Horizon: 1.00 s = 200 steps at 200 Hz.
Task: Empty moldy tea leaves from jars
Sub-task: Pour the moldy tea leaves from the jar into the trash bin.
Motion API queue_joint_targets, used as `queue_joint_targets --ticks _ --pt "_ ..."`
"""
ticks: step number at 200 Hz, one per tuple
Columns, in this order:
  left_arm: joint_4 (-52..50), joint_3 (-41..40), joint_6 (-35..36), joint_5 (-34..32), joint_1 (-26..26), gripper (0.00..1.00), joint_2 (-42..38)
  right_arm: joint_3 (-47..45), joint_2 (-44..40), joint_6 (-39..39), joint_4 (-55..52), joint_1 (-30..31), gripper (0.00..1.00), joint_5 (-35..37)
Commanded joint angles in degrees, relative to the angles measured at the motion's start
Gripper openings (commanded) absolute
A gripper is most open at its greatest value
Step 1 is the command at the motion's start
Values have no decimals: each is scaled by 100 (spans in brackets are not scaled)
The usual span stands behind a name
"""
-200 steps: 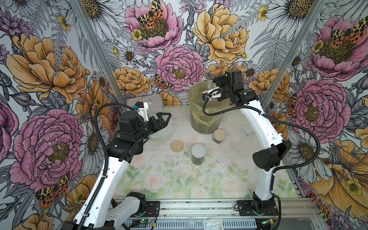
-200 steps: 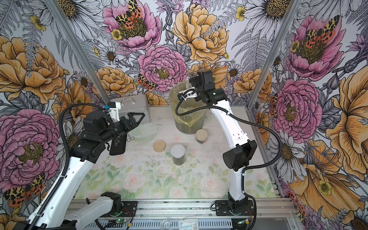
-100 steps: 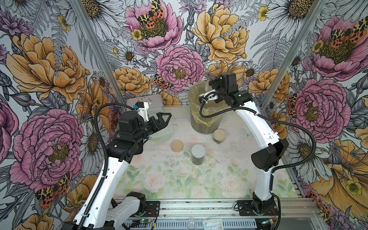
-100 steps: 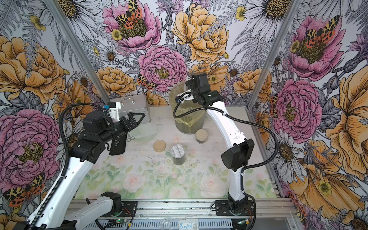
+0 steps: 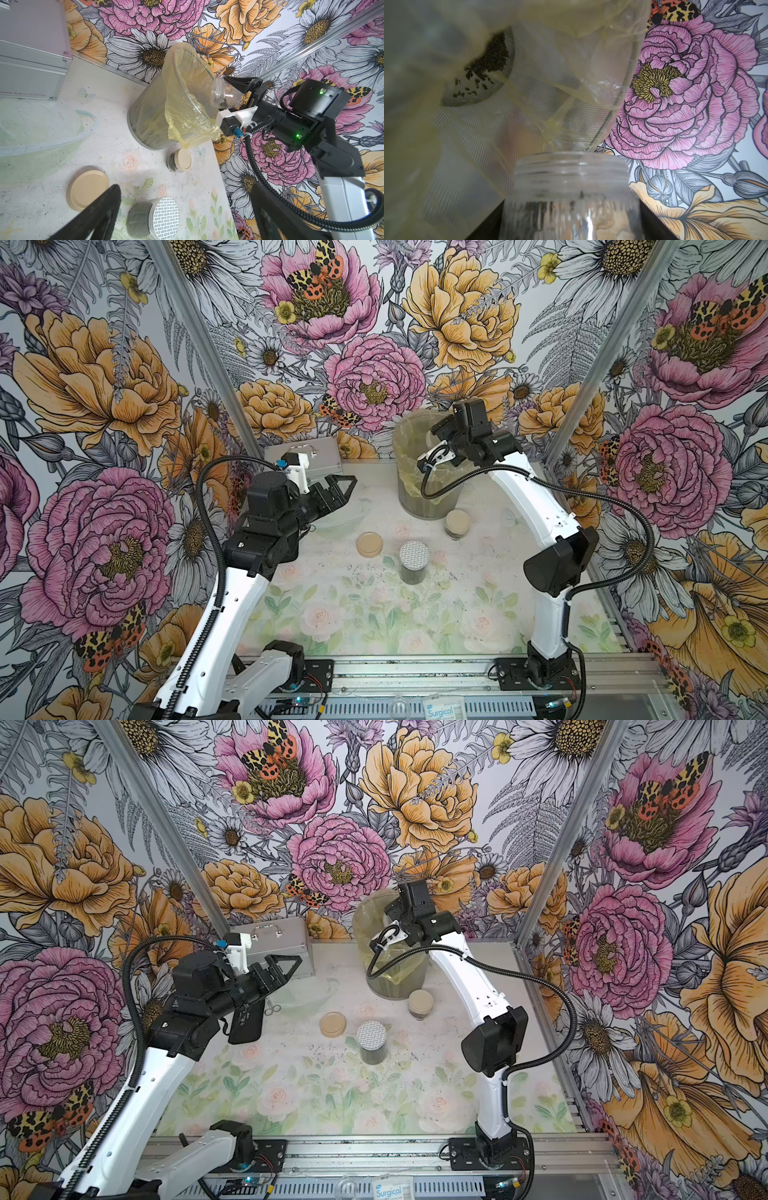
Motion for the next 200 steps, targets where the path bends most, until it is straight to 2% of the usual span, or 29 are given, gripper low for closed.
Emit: queue_joint_targets --ticks 1,49,129,200 --pt "132 -56 39 189 61 99 -76 -19 -4 -221 18 -75 0 -267" --pt "281 -185 -46 273 63 99 -38 -462 -91 -326 -4 -68 0 -210" --pt "267 -226 -49 312 130 99 -127 -31 -62 -461 4 -46 0 -119" --pt "283 -223 -126 301 131 99 -167 1091 130 -689 64 -353 0 -377"
